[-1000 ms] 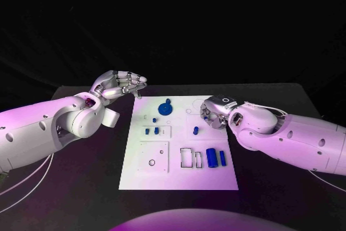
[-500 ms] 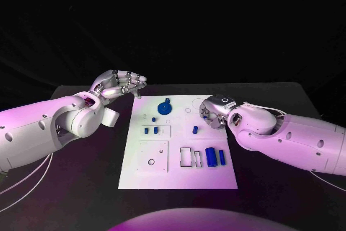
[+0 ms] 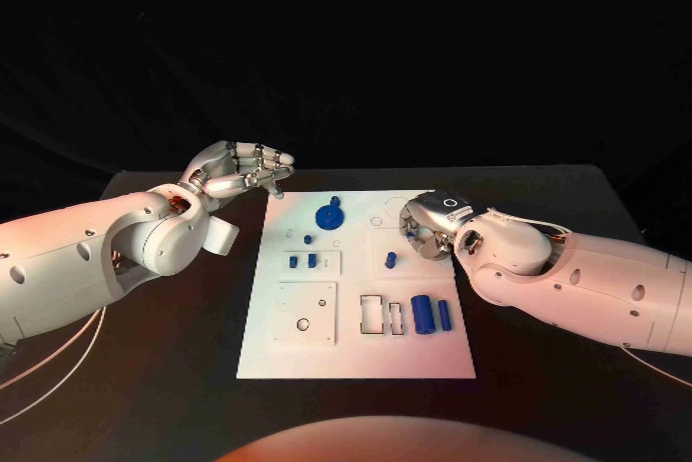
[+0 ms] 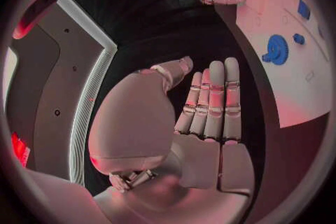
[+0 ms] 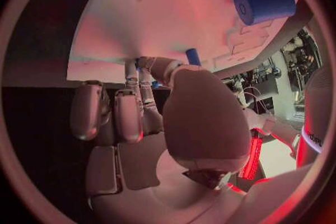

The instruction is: Assemble the parts on the task board

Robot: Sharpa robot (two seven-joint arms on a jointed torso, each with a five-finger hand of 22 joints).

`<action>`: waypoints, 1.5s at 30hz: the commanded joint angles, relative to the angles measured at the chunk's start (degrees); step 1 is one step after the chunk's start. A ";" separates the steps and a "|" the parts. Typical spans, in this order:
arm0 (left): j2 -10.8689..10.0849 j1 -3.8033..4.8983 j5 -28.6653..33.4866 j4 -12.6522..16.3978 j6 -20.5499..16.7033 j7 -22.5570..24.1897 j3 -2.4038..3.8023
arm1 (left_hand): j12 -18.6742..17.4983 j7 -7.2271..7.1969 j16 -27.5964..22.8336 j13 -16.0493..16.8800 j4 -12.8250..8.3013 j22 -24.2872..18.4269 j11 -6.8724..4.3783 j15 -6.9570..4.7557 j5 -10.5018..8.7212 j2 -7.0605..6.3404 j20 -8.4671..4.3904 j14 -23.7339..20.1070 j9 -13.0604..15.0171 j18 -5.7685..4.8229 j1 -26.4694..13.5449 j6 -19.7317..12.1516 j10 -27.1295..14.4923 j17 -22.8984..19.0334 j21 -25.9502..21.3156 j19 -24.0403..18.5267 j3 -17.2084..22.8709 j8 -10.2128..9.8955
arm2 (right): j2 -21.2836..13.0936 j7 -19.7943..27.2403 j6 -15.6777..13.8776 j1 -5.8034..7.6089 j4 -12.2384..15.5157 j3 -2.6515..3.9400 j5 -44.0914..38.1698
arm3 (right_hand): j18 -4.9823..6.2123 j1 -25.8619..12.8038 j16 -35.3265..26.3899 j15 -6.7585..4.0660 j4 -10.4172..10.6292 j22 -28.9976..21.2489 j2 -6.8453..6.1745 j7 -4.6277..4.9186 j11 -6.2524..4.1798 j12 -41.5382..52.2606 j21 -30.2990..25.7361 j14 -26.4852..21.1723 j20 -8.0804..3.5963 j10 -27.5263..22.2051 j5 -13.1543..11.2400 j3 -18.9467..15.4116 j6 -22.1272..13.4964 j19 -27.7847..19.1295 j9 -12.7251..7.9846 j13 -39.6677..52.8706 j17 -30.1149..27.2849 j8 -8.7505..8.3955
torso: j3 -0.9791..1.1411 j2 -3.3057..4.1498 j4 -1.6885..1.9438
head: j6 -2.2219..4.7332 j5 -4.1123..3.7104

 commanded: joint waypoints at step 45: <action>0.66 -0.02 -0.58 -0.77 1.86 -0.31 0.03 | -0.28 0.17 -0.45 -0.08 -0.19 -0.15 0.23 0.06 0.27 0.64 0.26 -0.53 -0.09 0.76 0.08 -0.66 -0.69 -0.12 -0.50 0.01 -0.30 -0.32 | -3.78 -0.63 -7.90 0.60 14.92 0.41 1.20 | -0.60 0.28 0.18 -0.10 -0.87 6.71 0.69 -0.34 -1.02 0.38 2.05 1.31 -0.21 1.71 -0.10 0.18 0.52 1.26 0.29 0.24 -0.11 0.47 | 0.01 -0.09 0.05 | 1.00 2.03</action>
